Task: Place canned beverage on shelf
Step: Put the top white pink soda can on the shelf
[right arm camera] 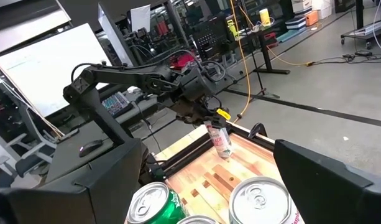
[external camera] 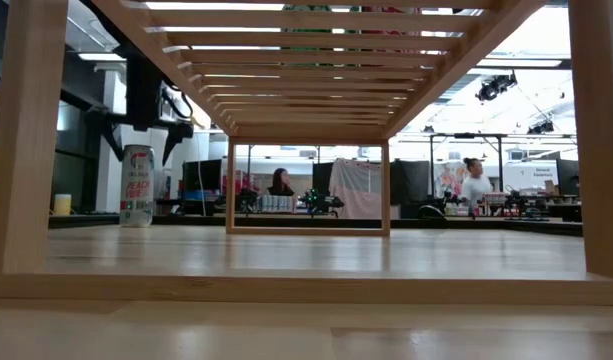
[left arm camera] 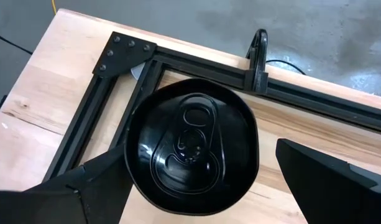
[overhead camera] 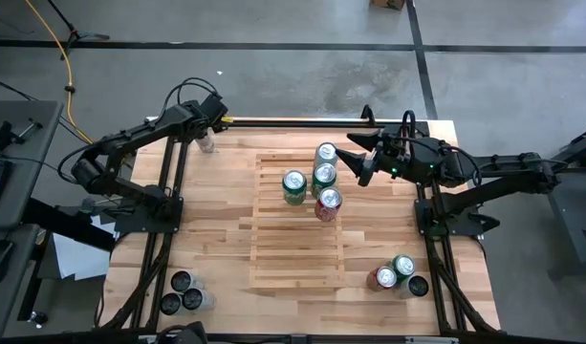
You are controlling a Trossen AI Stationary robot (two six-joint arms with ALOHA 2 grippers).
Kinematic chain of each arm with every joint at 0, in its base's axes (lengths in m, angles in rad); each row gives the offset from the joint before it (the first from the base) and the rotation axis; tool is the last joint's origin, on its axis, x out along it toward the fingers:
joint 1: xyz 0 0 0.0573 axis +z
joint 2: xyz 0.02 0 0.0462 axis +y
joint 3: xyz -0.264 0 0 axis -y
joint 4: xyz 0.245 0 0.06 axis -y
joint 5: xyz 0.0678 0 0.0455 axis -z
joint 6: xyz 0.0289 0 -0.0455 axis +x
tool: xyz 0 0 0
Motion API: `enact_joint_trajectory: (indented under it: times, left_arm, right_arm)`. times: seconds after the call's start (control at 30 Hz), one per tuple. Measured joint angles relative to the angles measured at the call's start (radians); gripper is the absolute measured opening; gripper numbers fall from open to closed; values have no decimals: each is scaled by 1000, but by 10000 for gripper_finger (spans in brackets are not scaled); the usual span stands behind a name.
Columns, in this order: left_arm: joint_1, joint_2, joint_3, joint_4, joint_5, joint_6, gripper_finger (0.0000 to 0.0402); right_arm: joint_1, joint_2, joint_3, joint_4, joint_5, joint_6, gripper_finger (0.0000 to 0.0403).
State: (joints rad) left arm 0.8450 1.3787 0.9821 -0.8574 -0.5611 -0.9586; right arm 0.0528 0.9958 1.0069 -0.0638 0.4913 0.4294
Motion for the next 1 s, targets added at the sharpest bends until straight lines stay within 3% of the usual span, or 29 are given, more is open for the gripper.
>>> enact_joint_trajectory:
  times: [0.17,0.4,0.73,1.0]
  left_arm:
    - [0,2,0,2,1,0,341]
    - [-11,-2,0,6,0,44,232]
    - [-63,-127,74,1,3,247,231]
    - [-200,-252,349,-77,39,501,231]
  right_arm:
    - [0,0,0,0,-2,-1,349]
    - [0,0,0,0,-2,0,349]
    - [0,0,0,0,-2,16,349]
    - [0,0,0,0,-2,16,349]
